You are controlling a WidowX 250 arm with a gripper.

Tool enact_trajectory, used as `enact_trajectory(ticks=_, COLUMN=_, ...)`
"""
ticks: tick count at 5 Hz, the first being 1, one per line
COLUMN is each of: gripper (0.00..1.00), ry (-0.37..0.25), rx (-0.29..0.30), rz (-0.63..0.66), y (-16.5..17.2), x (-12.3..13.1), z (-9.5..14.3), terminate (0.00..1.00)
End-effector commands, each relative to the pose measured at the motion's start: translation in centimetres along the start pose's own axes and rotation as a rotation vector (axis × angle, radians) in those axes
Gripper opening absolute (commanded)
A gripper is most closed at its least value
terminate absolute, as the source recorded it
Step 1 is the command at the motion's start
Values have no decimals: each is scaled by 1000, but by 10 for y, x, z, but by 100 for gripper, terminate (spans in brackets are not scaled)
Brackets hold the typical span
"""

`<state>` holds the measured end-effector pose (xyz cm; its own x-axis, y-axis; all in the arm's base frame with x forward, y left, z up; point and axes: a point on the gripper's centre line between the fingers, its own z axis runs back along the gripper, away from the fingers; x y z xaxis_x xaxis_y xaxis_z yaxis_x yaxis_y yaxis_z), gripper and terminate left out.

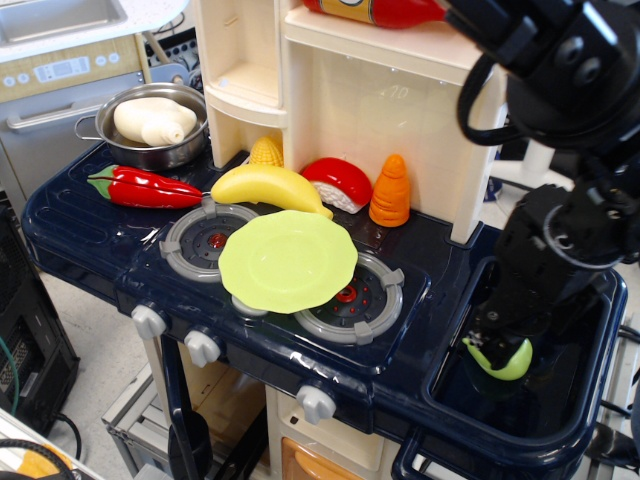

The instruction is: Put pear on plate

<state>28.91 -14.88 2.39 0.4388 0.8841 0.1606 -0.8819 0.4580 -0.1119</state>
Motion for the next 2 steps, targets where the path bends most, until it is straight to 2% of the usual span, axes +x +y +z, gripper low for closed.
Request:
enact_trajectory(ticks=1, gripper=100, ry=-11, rx=-83, rz=24, y=-14, x=13, z=-16, terminate=0)
enact_trajectory(ticks=2, gripper=100, ry=21, rx=-102, rz=28, y=-13, x=12, z=-22, terminate=0)
